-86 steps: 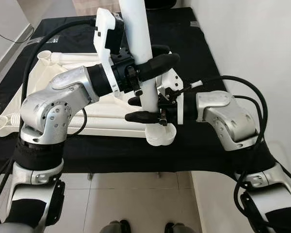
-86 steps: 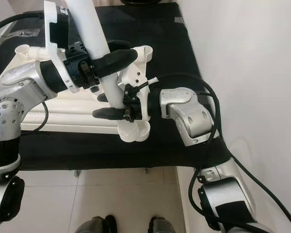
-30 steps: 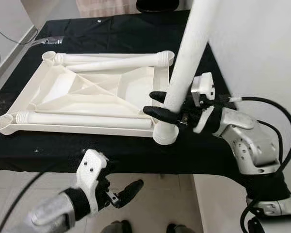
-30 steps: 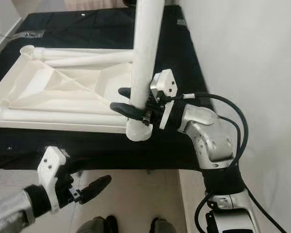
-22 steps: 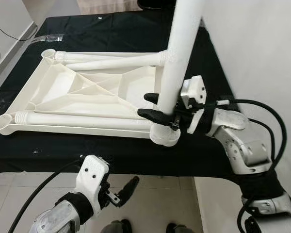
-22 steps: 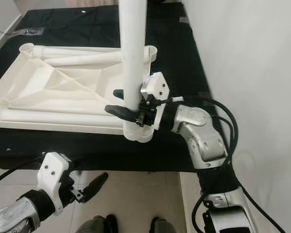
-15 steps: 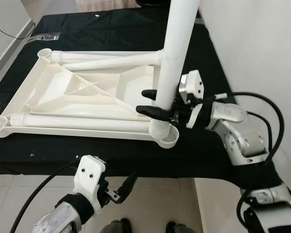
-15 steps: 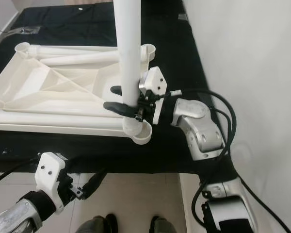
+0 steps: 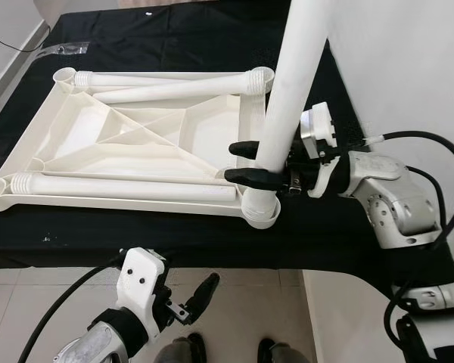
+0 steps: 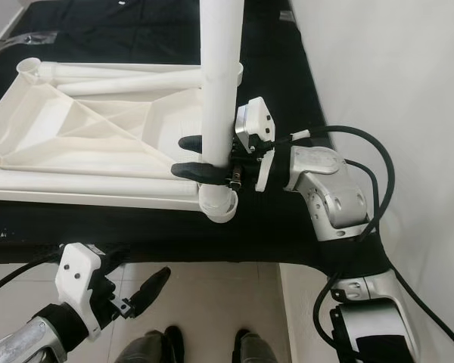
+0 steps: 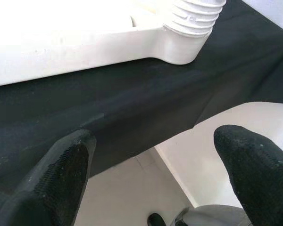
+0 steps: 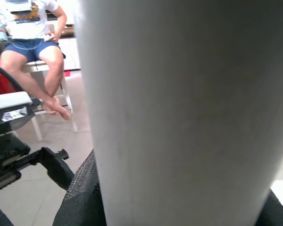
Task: Building children table
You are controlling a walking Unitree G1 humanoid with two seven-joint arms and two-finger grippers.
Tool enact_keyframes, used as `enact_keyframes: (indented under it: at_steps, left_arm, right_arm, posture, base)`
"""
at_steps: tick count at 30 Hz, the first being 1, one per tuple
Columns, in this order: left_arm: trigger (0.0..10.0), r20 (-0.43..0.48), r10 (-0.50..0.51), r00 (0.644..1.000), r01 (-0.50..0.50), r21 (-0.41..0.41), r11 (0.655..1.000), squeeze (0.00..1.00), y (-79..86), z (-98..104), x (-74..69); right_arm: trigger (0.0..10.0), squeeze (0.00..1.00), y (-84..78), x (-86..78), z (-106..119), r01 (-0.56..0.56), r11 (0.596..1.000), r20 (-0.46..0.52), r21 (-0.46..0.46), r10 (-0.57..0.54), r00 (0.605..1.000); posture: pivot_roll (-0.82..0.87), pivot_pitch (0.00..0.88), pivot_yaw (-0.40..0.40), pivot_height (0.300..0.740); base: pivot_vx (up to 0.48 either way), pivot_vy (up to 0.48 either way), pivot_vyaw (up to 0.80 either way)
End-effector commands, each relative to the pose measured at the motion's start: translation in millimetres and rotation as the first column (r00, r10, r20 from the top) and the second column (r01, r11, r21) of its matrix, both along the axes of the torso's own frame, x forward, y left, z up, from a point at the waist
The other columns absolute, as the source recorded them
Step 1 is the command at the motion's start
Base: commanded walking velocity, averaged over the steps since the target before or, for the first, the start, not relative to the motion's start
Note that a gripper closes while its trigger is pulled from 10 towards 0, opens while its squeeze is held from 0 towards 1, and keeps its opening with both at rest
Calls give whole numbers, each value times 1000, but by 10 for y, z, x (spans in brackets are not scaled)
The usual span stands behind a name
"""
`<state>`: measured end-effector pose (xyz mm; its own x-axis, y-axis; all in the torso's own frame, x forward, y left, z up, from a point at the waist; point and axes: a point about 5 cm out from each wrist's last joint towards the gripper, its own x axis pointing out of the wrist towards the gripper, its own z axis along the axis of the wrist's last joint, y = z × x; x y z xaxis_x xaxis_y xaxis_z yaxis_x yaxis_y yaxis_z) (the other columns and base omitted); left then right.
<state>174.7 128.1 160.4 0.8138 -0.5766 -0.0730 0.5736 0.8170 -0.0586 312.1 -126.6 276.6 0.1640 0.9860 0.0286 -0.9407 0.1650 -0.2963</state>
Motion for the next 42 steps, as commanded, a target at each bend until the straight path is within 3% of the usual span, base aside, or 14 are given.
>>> enact_keyframes:
  at_steps: [1, 10, 22, 30, 42]
  left_arm:
    - [10000, -2, -25, 1000, 25, -10, 1000, 0, -30, 10, -51]
    - [10000, 5, -51, 999, 51, -18, 999, 0, -57, 18, -87]
    - [10000, 5, -59, 998, 59, -22, 998, 0, -63, 18, -98]
    - [10000, 8, -60, 998, 60, -22, 998, 0, -61, 12, -86]
    - [10000, 11, -61, 998, 61, -27, 998, 0, -70, -11, -70]
  right_arm:
    - [10000, 0, 24, -25, -119, -28, 999, -45, -30, 27, 999]
    - [10000, 0, 64, 78, -121, -36, 998, -33, -43, 34, 999]
    - [10000, 0, 12, 80, -78, -62, 996, -31, -68, 60, 998]
    - [10000, 0, -36, 41, -104, -117, 982, -26, -152, 114, 993]
    - [10000, 0, 100, -41, -103, -154, 959, 35, -236, 167, 985]
  posture:
    - [15, 344, 30, 740]
    - [22, 354, 32, 740]
    - [22, 355, 32, 740]
    - [19, 347, 32, 740]
    - [6, 324, 30, 740]
  base:
    - [0, 0, 0]
    - [0, 0, 0]
    - [0, 0, 0]
    - [0, 0, 0]
    - [0, 0, 0]
